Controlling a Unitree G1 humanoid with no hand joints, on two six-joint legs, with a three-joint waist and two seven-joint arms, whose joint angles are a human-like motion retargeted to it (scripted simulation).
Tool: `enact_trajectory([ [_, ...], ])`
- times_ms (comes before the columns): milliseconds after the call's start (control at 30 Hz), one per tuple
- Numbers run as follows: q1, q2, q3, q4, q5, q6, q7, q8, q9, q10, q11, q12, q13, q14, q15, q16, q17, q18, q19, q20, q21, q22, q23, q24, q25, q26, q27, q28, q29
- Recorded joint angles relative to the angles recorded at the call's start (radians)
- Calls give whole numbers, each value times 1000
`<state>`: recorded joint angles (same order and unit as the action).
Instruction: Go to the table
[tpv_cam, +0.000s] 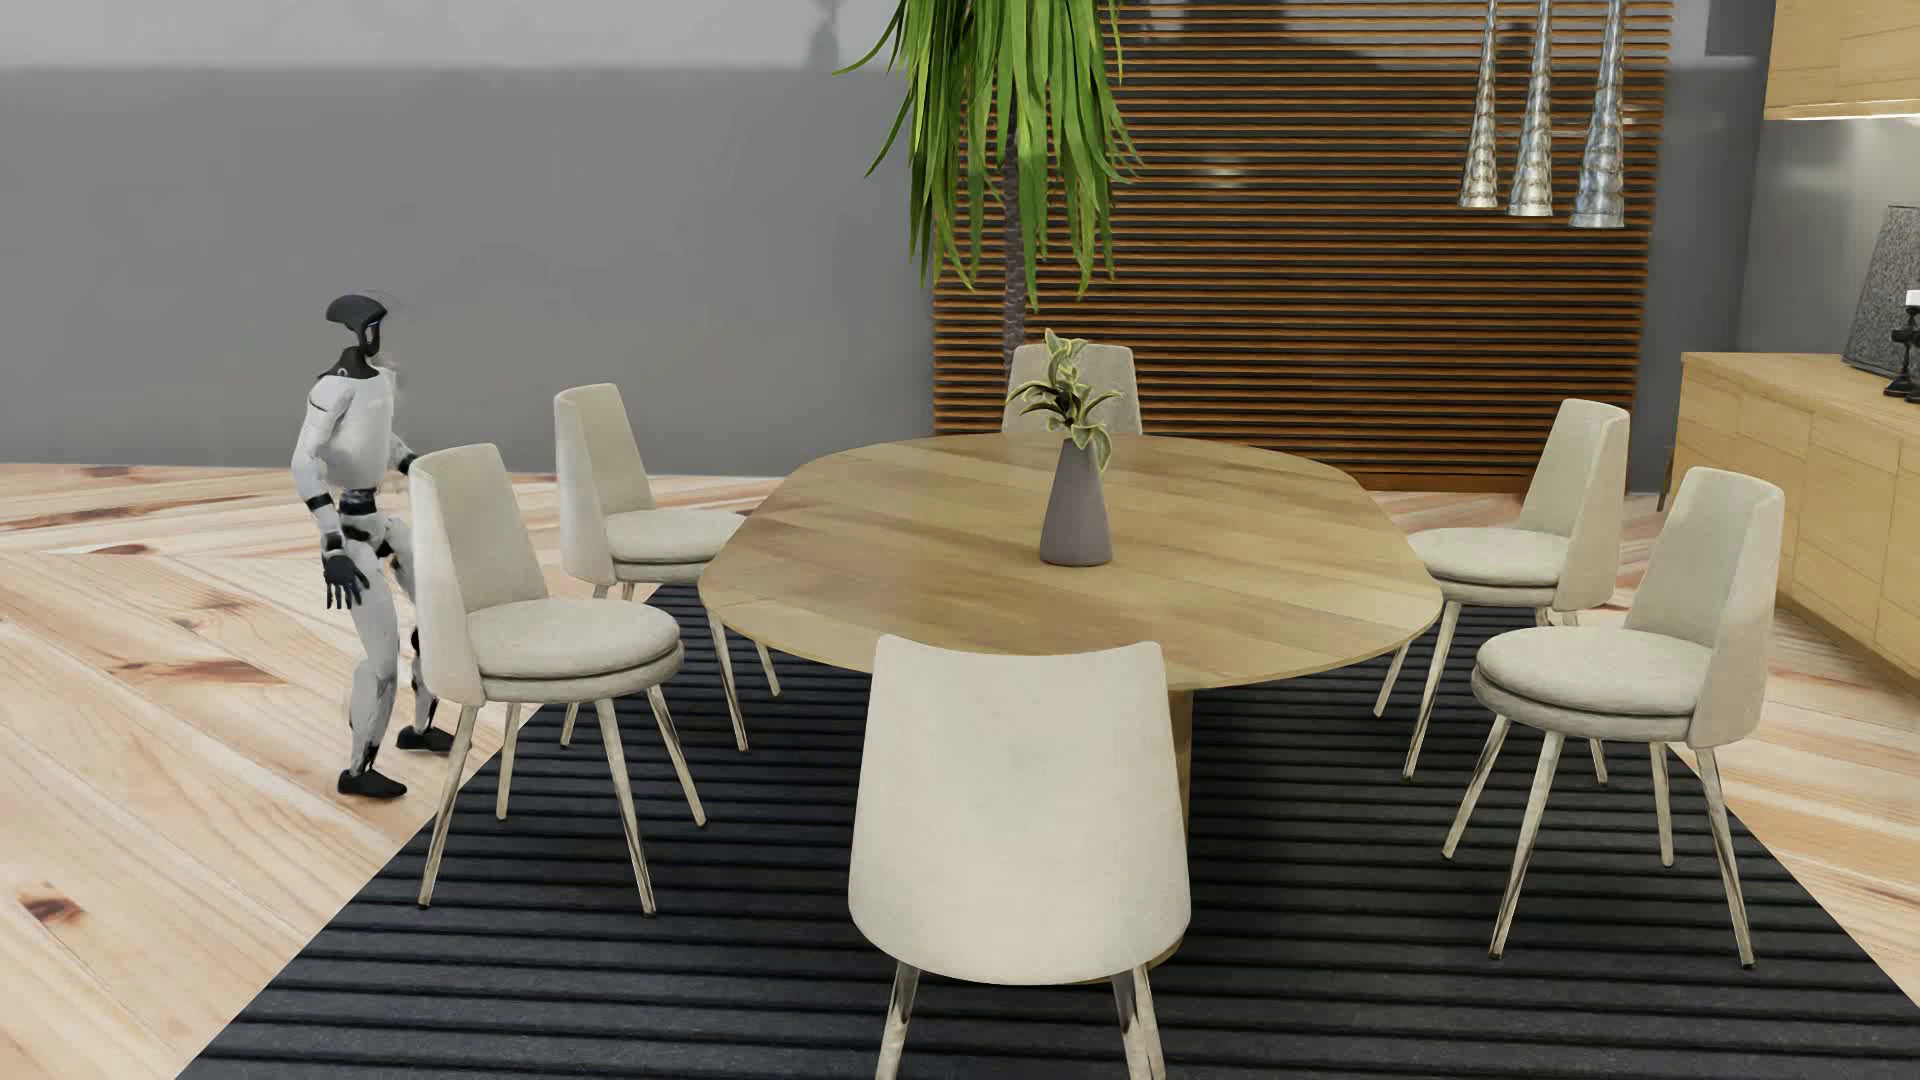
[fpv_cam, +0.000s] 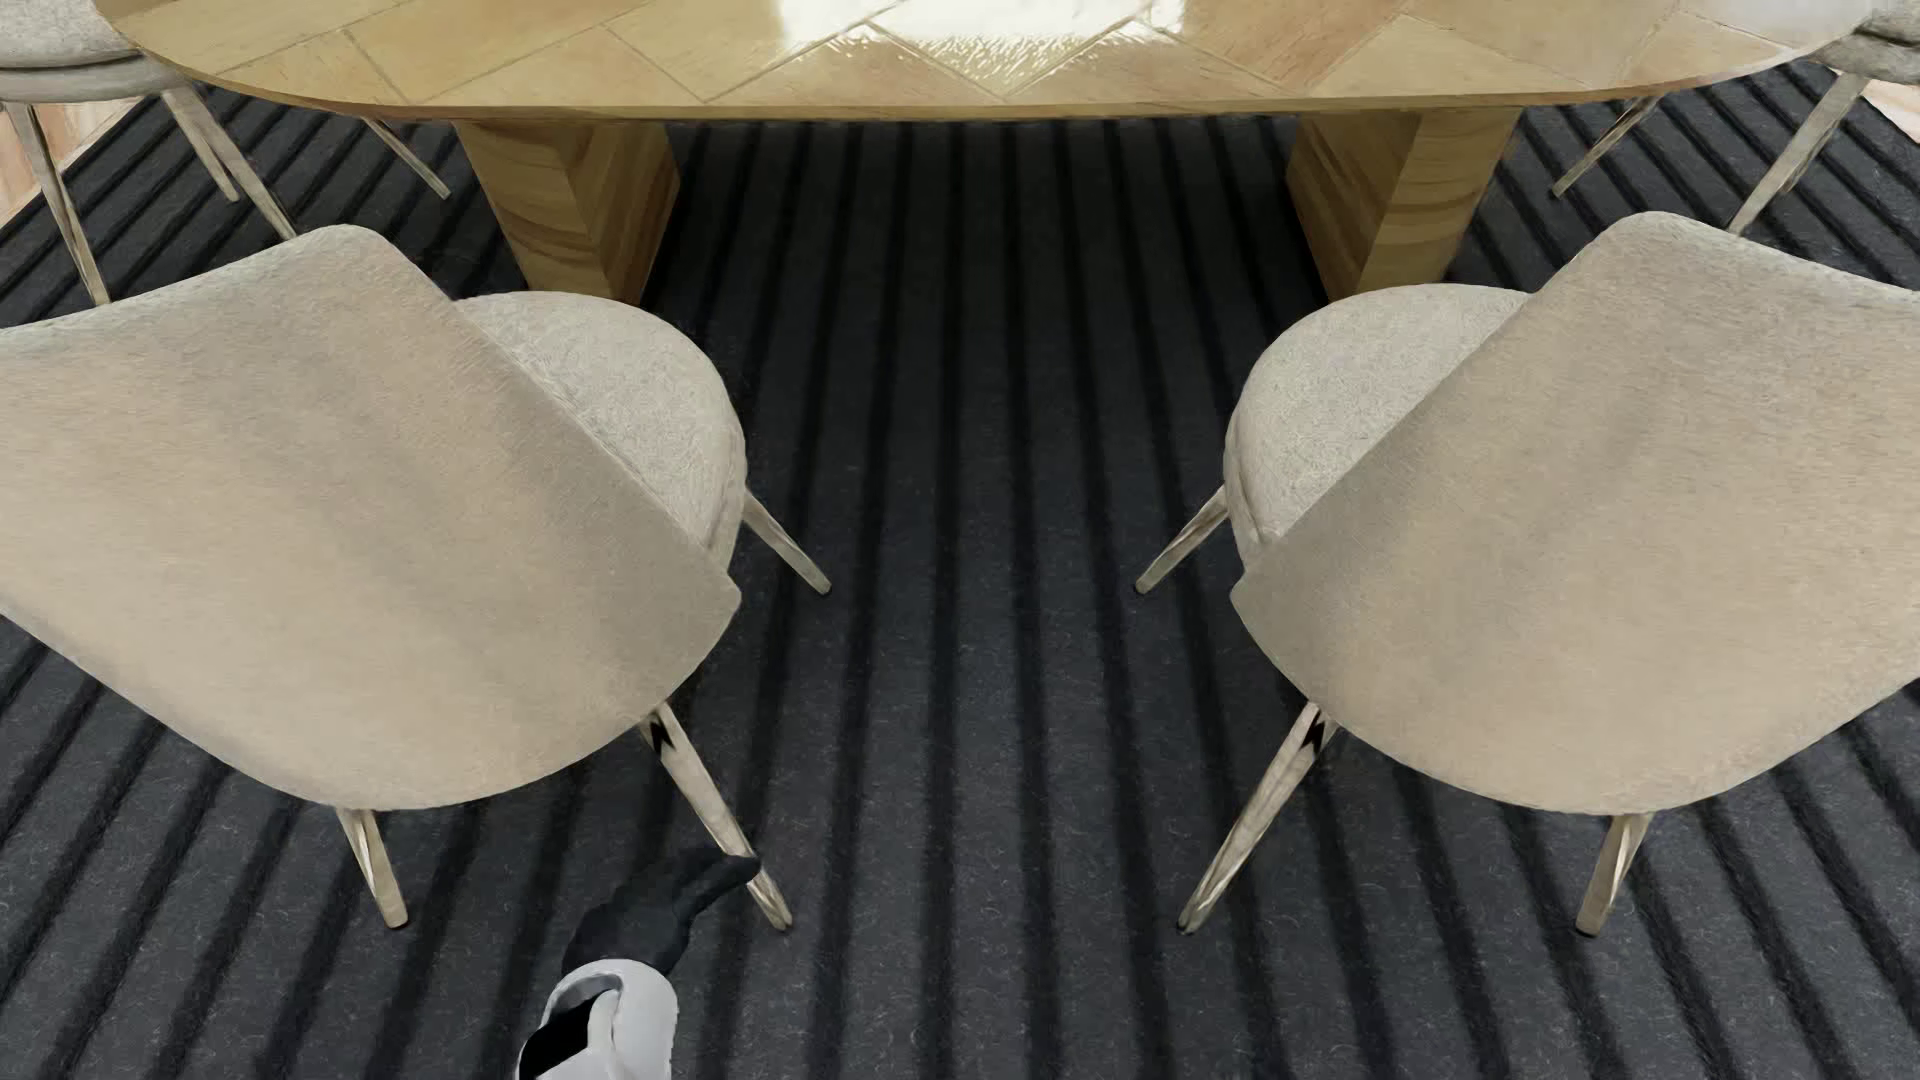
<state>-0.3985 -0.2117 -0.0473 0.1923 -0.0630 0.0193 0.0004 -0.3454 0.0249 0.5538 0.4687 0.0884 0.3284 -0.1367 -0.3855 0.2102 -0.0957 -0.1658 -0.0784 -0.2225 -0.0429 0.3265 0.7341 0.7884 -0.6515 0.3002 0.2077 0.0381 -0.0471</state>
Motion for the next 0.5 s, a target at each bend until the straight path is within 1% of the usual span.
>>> enact_trajectory([
  [33,-17,5,-3,25,14,6,32,2,3,37,-15,19,-5,-5,3,-7,12,5,2,-9,-21,82,-16,19,9,26,-6,-14,-33],
  [67,-28,7,-4,47,27,10,67,11,5,74,-29,47,-15,-41,8,-20,20,0,8,-1,-32,153,-27,-3,14,42,-11,-25,-55],
  [133,-22,7,1,76,44,17,157,46,4,127,-58,117,-40,-125,24,-48,22,50,21,36,-35,268,-49,-101,16,48,-28,-15,-64],
  [167,0,5,6,79,47,19,204,64,2,122,-65,156,-58,-133,30,-57,27,73,25,45,-26,314,-64,-140,17,47,-27,-8,-59],
  [200,35,4,12,67,48,22,235,81,0,79,-68,188,-52,-94,31,-63,16,93,31,41,-22,360,-79,-164,18,51,-58,-1,-48],
  [233,83,5,16,66,48,24,289,94,-4,6,-70,215,-48,-118,32,-83,6,101,35,65,-16,398,-98,-220,17,63,-86,6,-36],
  [267,122,9,19,56,45,26,314,105,-7,-53,-73,227,-48,-126,33,-106,2,111,38,74,-16,431,-116,-267,15,70,-106,14,-30],
  [300,150,11,22,39,35,26,324,106,-10,-100,-67,230,-43,-116,34,-105,5,111,41,39,-34,466,-132,-263,23,67,-120,10,-34],
  [333,169,10,23,20,19,22,326,102,-12,-134,-51,221,-34,-102,30,-96,22,109,43,-9,-71,504,-136,-238,43,70,-124,0,-52],
  [367,181,9,23,1,1,16,321,93,-14,-159,-35,205,-29,-91,30,-86,48,108,48,-47,-111,531,-127,-217,62,73,-114,-6,-75],
  [400,186,10,22,-17,-16,10,310,81,-16,-174,-27,185,-29,-84,30,-76,71,113,54,-69,-140,541,-110,-213,70,70,-94,-9,-92],
  [433,185,15,21,-34,-33,5,298,65,-17,-179,-22,159,-31,-83,27,-65,83,120,60,-83,-150,538,-89,-216,63,61,-75,-3,-94],
  [467,182,22,21,-50,-49,1,281,47,-19,-179,-21,131,-29,-84,23,-43,81,125,65,-91,-142,524,-67,-218,45,45,-67,5,-80],
  [500,179,31,21,-65,-63,-3,262,28,-21,-176,-24,100,-38,-85,22,-31,81,128,69,-93,-116,501,-44,-218,15,38,-47,21,-64],
])
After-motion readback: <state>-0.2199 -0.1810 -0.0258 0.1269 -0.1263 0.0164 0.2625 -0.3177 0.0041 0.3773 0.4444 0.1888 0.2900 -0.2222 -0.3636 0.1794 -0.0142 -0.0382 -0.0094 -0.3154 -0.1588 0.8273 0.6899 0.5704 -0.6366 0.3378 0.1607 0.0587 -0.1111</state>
